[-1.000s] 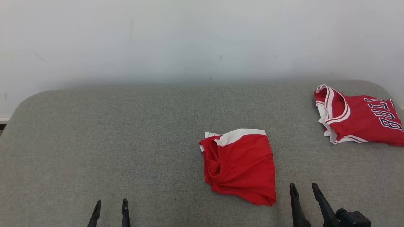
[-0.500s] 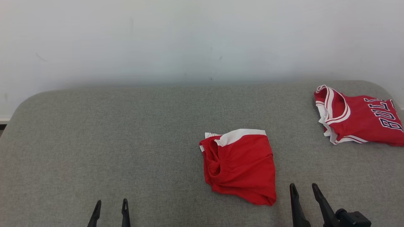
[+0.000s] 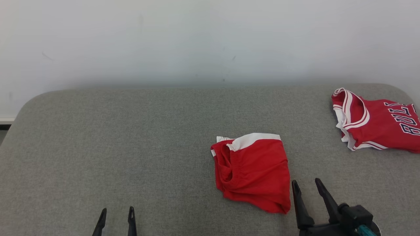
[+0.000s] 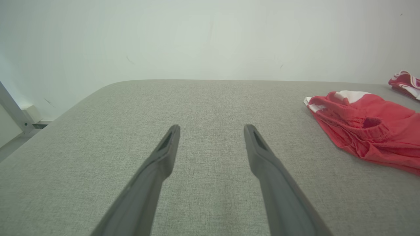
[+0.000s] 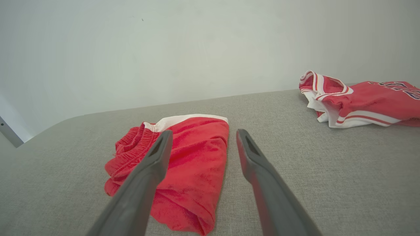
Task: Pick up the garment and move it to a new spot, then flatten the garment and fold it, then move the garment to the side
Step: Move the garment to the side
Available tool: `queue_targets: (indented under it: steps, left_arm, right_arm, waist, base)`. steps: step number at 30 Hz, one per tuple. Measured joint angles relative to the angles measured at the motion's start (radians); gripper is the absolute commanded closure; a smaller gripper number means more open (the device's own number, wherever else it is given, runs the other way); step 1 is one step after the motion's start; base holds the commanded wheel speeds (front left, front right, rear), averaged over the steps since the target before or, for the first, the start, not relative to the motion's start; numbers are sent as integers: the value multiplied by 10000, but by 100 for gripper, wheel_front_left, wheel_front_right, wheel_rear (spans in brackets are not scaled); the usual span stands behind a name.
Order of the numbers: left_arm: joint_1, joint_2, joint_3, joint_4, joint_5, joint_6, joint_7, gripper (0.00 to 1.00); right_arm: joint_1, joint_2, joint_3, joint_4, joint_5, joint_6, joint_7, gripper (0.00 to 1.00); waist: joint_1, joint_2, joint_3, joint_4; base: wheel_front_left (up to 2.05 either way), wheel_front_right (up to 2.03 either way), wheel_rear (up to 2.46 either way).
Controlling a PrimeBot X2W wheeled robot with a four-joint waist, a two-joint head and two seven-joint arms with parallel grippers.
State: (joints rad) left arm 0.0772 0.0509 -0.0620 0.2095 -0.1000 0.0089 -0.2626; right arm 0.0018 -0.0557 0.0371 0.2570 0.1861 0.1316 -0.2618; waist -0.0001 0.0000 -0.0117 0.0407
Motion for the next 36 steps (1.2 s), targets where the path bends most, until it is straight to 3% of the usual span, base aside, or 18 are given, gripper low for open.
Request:
queue_targets:
  steps: [7, 12, 20, 27, 28, 29, 30, 36]
  left_arm:
    - [-128, 0, -113, 21, 0, -92, 0, 0]
    - [-340, 0, -301, 48, -73, -94, 0, 0]
    - [-840, -2, -633, 92, -188, -82, 0, 0]
    - [-878, -2, -623, 90, -255, 40, 0, 0]
    - [-876, 0, -589, 84, -267, 56, 0, 0]
    - [-877, 2, -577, 79, -276, 90, 0, 0]
    - [-877, -2, -573, 75, -314, 88, 0, 0]
    - [-982, 0, -535, 54, -339, 88, 0, 0]
  right_arm:
    - [-1784, -692, 178, 1423, -90, 0, -2, 0]
    - [-3229, -1028, 366, 3150, 15, 0, -15, 0]
    - [-4956, -1239, 591, 6115, 414, 0, 240, 0]
    - [-5375, -1041, 740, 7716, 621, 0, 270, 0]
    - [-5424, -999, 836, 7852, 675, 0, 284, 25]
    - [-5494, -922, 901, 7961, 817, 0, 301, 90]
    - [-5546, -880, 1001, 8046, 911, 0, 343, 100]
    - [-6096, -1097, 1783, 8226, 1068, 2, 341, 100]
  waist:
    - [0, 0, 244, 185]
    - [2, 1, 621, 373]
    - [2, 1, 1200, 892]
    - [1, 1, 1468, 1224]
    - [1, 0, 1474, 1219]
    - [1, 0, 1477, 1196]
    - [1, 0, 1477, 1169]
    - [1, 0, 1531, 960]
  base:
    - [0, 0, 0]
    - [0, 0, 0]
    - [0, 0, 0]
    - [0, 0, 0]
    - [0, 0, 0]
    - [0, 0, 0]
    - [0, 0, 0]
    - [0, 0, 0]
